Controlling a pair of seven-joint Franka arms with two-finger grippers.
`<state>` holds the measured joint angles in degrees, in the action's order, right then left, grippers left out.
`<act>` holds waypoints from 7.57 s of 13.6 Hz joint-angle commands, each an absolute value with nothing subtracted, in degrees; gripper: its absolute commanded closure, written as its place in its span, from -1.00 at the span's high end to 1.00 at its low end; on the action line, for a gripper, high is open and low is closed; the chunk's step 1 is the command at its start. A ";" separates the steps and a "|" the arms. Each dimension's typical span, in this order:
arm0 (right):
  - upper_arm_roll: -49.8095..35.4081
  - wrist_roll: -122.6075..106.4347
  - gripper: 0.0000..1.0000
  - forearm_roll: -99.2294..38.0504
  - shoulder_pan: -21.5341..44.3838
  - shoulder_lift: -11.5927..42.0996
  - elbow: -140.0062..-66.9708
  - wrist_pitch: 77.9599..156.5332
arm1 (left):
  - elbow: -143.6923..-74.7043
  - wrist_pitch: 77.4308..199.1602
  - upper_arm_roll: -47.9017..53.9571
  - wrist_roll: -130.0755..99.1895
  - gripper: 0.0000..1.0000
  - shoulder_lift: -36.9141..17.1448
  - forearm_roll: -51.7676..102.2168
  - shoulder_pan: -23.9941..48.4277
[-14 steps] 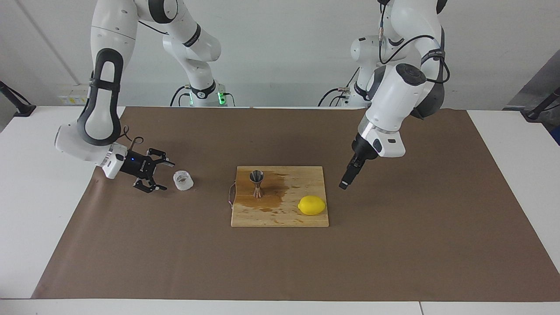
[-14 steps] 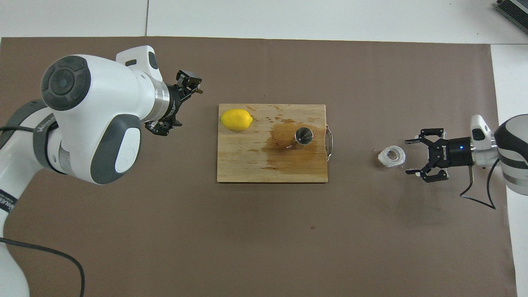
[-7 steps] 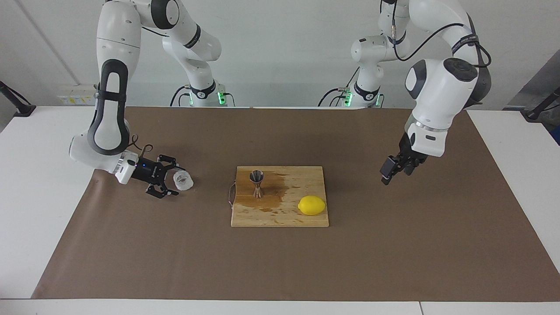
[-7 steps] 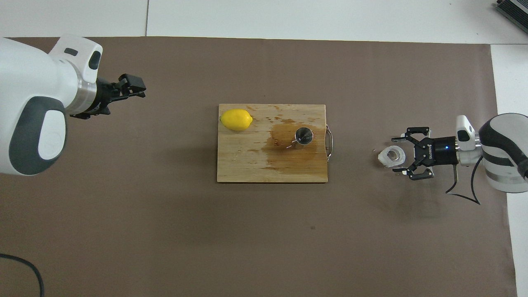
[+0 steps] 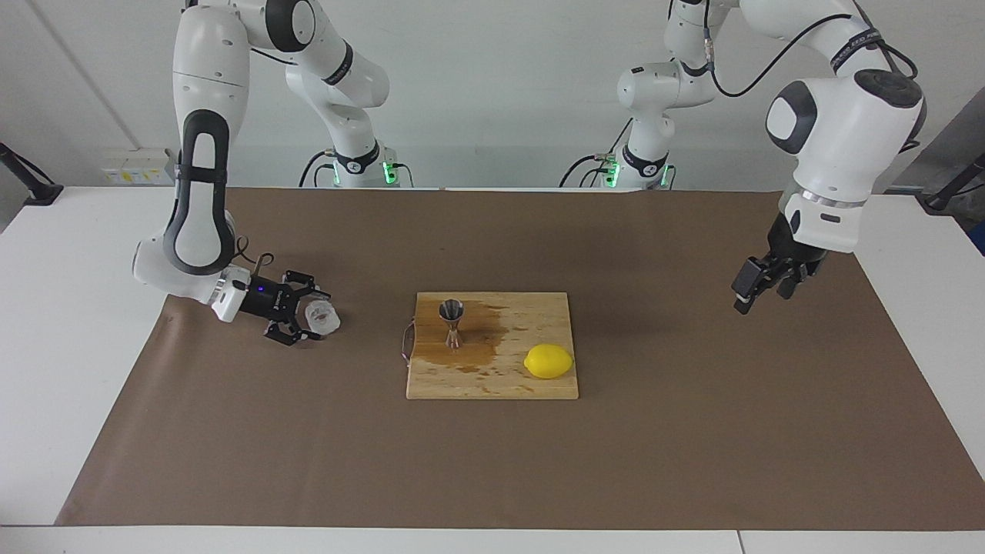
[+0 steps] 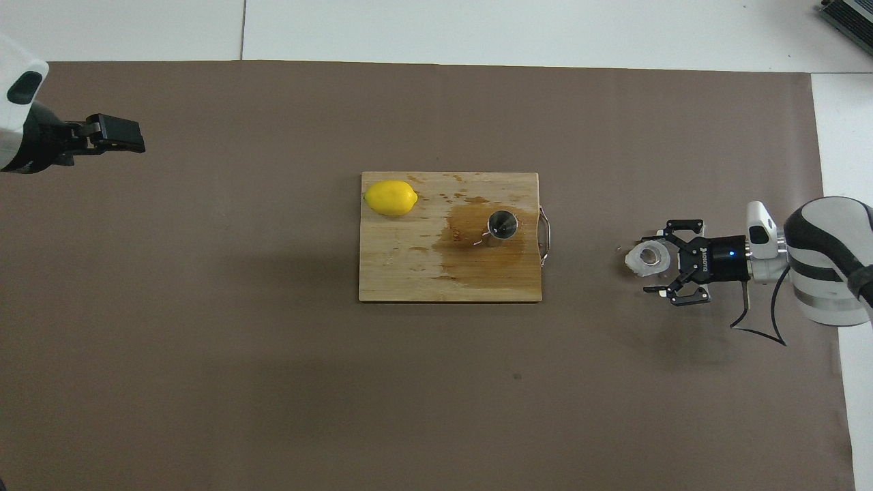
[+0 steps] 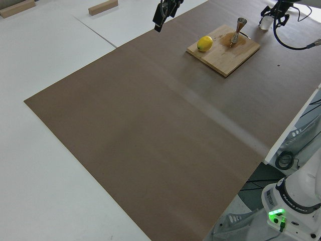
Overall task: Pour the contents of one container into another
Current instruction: 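Grasp the small white cup with the right gripper, then carry the white cup with the right gripper above the metal cup, then tilt the white cup with the right gripper to pour into the metal cup, then carry the white cup with the right gripper back to its spot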
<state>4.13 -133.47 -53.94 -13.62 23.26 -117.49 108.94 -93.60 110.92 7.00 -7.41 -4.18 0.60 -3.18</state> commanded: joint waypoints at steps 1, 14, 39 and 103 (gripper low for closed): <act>3.78 -136.05 1.00 -55.99 -12.84 22.94 -118.65 111.18 | -93.52 104.87 5.80 -0.12 1.00 -0.63 -0.62 -1.67; 1.24 -131.77 -0.44 -60.29 -11.08 22.24 -117.07 111.35 | -94.22 91.86 5.89 4.39 1.00 4.56 -0.26 -1.67; 0.79 -73.41 -0.42 -28.05 14.14 8.96 -111.09 122.95 | -97.73 93.52 3.09 4.04 1.00 6.94 1.50 2.01; 0.53 -127.24 -0.42 -53.88 -6.84 9.49 -121.02 118.74 | -95.54 90.00 4.39 4.13 1.00 6.24 1.58 -0.88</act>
<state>1.29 -122.86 -51.89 -4.63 9.80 -118.67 119.21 -94.88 90.52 4.37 3.71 5.34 1.22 -0.46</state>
